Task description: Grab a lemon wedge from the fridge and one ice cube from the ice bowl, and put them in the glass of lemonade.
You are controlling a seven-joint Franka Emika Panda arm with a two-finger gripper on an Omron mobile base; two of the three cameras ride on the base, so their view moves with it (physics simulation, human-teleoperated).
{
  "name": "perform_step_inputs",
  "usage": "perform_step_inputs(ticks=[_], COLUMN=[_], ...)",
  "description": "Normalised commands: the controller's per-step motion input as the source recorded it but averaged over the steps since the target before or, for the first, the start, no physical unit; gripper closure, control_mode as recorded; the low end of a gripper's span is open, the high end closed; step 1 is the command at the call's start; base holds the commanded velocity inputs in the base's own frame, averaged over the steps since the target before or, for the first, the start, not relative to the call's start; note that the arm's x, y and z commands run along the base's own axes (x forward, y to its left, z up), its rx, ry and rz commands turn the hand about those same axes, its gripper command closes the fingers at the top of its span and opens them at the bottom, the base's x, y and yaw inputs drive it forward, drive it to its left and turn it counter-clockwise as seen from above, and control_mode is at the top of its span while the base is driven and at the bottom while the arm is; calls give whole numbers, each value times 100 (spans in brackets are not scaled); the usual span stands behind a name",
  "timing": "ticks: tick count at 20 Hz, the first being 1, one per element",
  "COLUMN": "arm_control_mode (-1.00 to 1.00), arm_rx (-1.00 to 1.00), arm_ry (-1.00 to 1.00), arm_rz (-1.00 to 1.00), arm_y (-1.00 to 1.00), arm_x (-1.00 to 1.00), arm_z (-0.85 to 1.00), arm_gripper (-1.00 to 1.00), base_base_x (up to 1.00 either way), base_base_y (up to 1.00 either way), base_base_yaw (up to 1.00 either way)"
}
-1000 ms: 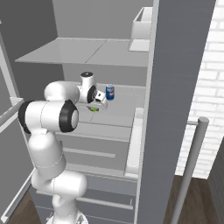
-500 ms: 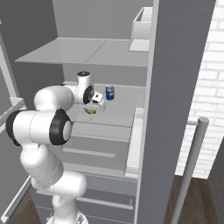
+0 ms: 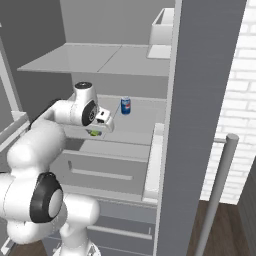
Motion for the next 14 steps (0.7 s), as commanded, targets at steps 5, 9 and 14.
perform_step_inputs(ticks=[5,9,14], arm_control_mode=[-100,-100,-100], arm_rx=[0,0,0], arm_ry=[-1,-1,-3], arm_rz=[11,13,8], arm_y=[1,0,-6], arm_x=[-100,-100,-100], arm_z=[100,100,83], arm_gripper=[100,100,100], base_base_x=[0,0,0], base_base_y=[0,0,0], base_base_yaw=[0,0,0])
